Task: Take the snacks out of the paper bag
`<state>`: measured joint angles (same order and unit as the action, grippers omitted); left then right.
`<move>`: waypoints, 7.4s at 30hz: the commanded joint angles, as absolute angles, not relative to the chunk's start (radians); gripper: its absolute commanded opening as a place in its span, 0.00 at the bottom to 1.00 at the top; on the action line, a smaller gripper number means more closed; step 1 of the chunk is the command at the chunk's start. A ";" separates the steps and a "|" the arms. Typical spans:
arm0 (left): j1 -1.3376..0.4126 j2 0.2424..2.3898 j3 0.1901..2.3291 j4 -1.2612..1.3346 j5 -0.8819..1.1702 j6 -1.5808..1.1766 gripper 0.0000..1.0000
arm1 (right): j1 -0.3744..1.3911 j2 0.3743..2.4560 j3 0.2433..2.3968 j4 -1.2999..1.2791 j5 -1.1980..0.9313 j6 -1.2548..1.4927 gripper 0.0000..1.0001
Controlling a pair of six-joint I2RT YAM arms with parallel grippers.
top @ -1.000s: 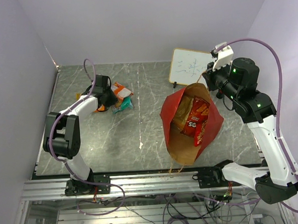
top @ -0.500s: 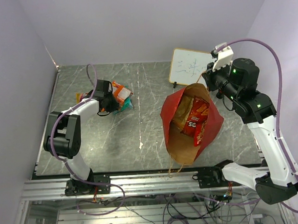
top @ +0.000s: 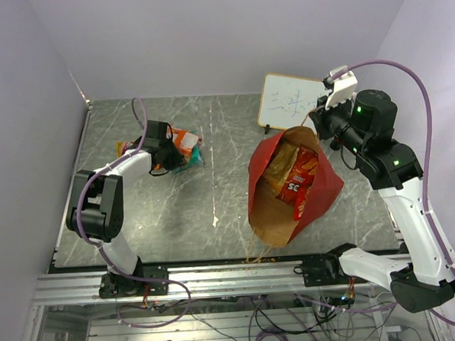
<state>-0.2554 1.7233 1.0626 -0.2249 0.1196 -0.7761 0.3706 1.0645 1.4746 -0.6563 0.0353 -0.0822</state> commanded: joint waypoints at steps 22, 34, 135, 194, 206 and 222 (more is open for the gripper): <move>-0.302 1.674 1.025 -0.216 0.147 -0.779 0.48 | 0.370 1.032 1.488 -0.523 0.028 -0.054 0.00; -0.344 1.390 1.099 -0.417 0.177 -0.691 0.88 | 0.370 1.048 1.482 -0.528 -0.021 -0.054 0.00; -1.141 1.907 1.648 -0.145 -0.277 -0.469 0.07 | 0.370 1.031 1.551 -0.634 0.010 -0.126 0.00; -0.454 1.326 1.447 -1.173 -0.397 -0.715 0.07 | 0.370 1.054 1.510 -0.565 0.030 -0.134 0.00; -0.308 1.418 1.181 -1.096 -0.308 -0.606 0.07 | 0.370 1.052 1.502 -0.558 0.024 -0.129 0.00; -0.158 1.441 1.178 -1.000 -0.199 -0.531 0.95 | 0.370 1.045 1.490 -0.556 0.039 -0.147 0.00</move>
